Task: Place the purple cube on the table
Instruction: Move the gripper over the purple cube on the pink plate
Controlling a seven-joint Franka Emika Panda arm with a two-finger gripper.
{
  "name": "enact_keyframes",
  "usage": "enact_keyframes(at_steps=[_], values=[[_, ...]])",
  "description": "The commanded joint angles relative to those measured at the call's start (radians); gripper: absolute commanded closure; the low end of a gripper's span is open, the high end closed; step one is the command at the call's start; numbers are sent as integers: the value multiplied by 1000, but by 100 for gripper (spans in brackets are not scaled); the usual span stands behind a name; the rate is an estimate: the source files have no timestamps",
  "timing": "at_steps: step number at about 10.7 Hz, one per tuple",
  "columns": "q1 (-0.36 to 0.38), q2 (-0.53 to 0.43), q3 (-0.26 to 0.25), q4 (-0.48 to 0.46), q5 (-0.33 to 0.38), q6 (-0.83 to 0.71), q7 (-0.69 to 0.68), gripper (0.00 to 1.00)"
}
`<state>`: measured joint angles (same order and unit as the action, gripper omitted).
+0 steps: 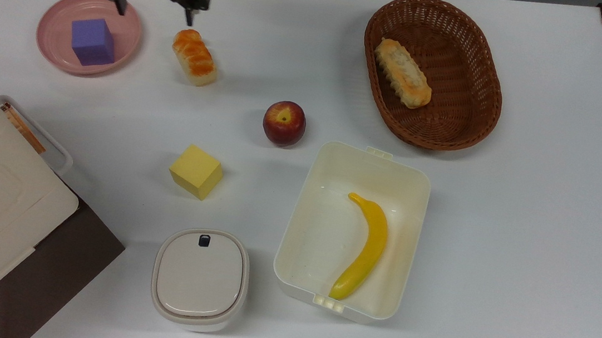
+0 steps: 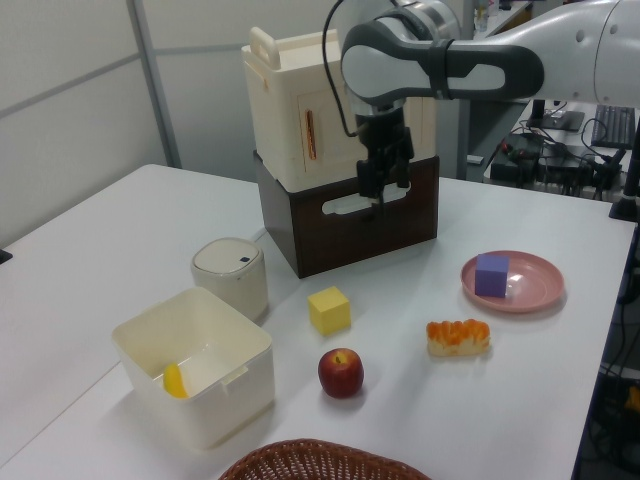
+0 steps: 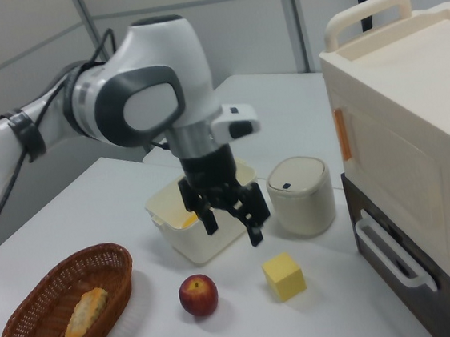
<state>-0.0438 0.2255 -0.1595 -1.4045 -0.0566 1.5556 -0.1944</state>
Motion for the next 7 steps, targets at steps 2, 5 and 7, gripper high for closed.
enact_keyframes(at_steps=[2, 5, 7], values=[[-97, -14, -5, -50, 3, -46, -175, 0], [-177, 14, -6, -77, -3, -57, -330, 0], [-235, 49, -6, -79, -5, -57, -442, 0]])
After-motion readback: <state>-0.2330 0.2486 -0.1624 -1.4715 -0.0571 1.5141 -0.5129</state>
